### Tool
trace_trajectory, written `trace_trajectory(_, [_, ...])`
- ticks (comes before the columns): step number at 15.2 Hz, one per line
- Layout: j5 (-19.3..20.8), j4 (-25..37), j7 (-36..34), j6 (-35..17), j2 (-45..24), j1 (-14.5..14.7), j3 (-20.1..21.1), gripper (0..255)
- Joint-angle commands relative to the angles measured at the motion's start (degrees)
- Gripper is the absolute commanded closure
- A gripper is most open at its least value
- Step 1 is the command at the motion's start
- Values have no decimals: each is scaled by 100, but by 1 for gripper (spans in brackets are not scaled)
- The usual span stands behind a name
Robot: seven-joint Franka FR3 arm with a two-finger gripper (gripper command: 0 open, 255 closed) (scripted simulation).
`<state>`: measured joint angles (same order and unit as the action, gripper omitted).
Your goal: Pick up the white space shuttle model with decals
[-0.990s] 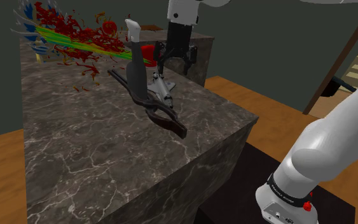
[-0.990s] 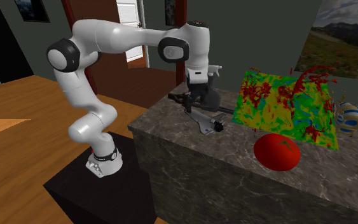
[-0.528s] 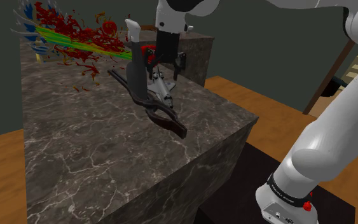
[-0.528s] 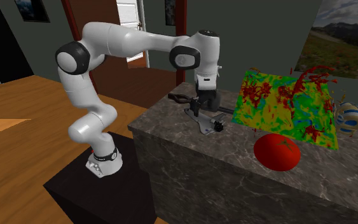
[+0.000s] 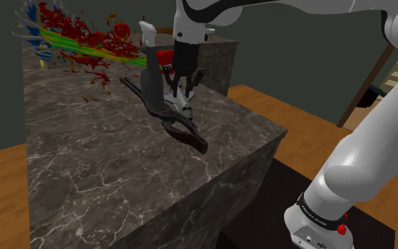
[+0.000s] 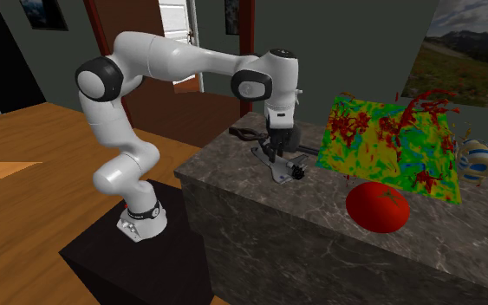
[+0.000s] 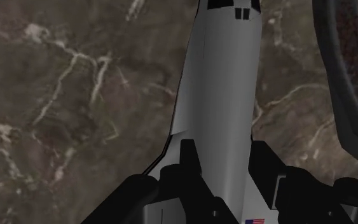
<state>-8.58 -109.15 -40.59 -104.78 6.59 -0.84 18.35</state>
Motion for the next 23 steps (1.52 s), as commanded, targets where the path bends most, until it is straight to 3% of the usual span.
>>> trace_trajectory(1, [0, -3, 1, -4, -2, 0, 1, 255])
trace_trajectory(6, [1, 1, 2, -5, -8, -1, 0, 255])
trace_trajectory(23, [71, 1313, -147, 1171, -141, -17, -15, 255])
